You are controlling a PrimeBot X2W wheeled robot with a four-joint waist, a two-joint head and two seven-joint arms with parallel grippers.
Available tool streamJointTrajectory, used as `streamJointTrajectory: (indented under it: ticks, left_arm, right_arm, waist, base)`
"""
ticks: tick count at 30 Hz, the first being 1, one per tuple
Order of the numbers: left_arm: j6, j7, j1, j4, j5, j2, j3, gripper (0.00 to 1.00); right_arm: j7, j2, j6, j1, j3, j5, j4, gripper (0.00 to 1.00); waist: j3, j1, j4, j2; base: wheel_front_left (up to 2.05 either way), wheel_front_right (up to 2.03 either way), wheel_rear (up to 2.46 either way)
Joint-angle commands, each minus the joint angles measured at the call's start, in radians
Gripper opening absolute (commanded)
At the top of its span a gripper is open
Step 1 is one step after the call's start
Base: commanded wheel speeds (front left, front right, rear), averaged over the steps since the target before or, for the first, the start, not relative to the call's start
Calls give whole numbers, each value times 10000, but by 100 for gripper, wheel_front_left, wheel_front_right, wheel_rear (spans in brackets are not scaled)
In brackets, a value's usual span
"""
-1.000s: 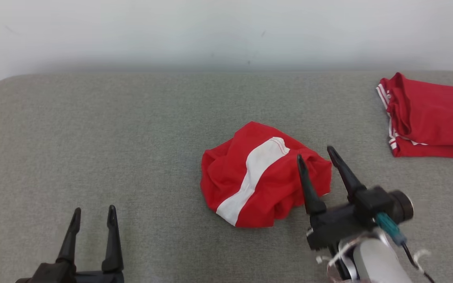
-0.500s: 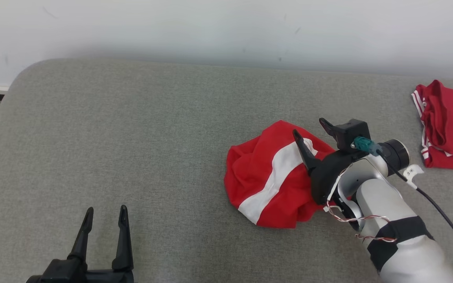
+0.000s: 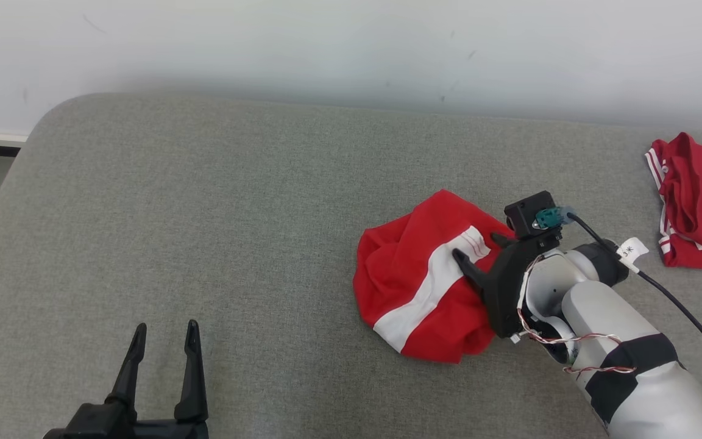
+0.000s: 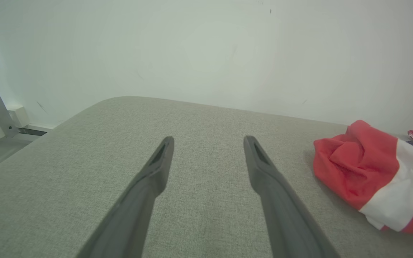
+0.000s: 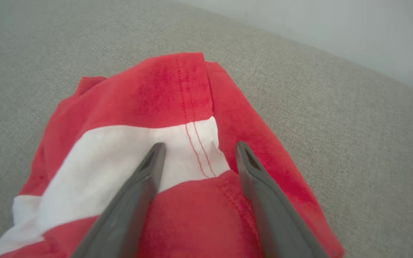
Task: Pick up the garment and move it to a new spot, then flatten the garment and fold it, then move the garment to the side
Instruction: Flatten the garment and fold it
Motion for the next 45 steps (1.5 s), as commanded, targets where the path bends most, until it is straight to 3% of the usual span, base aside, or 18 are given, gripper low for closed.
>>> streamJointTrajectory:
  ticks: [1, 4, 5, 6, 7, 8, 19, 25, 30, 37, 45]
  left_arm:
    - [-2, -17, -14, -25, -150, -12, 13, 100]
    - [-23, -17, -145, 3, -126, -12, -27, 100]
    - [-31, -17, -182, 18, -142, -12, -43, 100]
    - [-25, -17, -207, 33, -152, -10, -43, 100]
    - [-12, -17, -210, 41, -169, -10, -22, 100]
    - [1, -17, -193, 52, -179, -12, 1, 100]
    - [51, -17, 241, -16, -170, -12, 254, 100]
    - [93, -17, 451, -109, -94, -12, 269, 100]
    - [65, -17, 414, -187, -14, -12, 273, 100]
    - [-39, -17, 162, -149, -40, -9, 141, 100]
    - [-110, -17, 57, -40, -145, -9, -69, 100]
  right_arm:
    - [73, 27, -28, 72, 36, 99, -5, 100]
    - [434, -115, -28, -35, 371, 326, 36, 100]
    - [424, -132, -28, -81, 428, 401, 19, 95]
    - [319, -155, -28, -128, 467, 450, -15, 36]
    - [210, -178, -28, -160, 491, 467, -38, 4]
    - [88, -209, -28, -169, 515, 475, -40, 0]
    - [-1793, -452, -28, 298, 70, 289, -538, 0]
    - [-2515, -636, -28, 1585, -1026, 62, -1701, 0]
    - [-2491, -538, -28, 3180, -2407, -327, -3237, 0]
    - [-2103, 461, -28, 6181, -5018, -944, -5541, 0]
    - [-2377, 1337, -28, 7469, -5938, -1513, -5514, 0]
  waist:
    - [27, 1, 4, 0]
    - [90, 1, 67, 0]
    - [97, 1, 93, 0]
    - [95, 1, 110, 0]
    - [88, 1, 115, 0]
    - [68, 1, 115, 0]
    - [-345, 1, -405, 0]
    - [-472, 1, -1077, 0]
    - [-393, 1, -1629, 0]
    - [-233, 1, -1920, 0]
    - [-124, 1, -1974, 0]
  base:
    - [0, 0, 0]
    - [0, 0, 0]
    - [0, 0, 0]
    - [0, 0, 0]
    - [0, 0, 0]
    - [0, 0, 0]
    - [0, 0, 0]
    - [0, 0, 0]
    - [0, 0, 0]
    - [0, 0, 0]
    - [0, 0, 0]
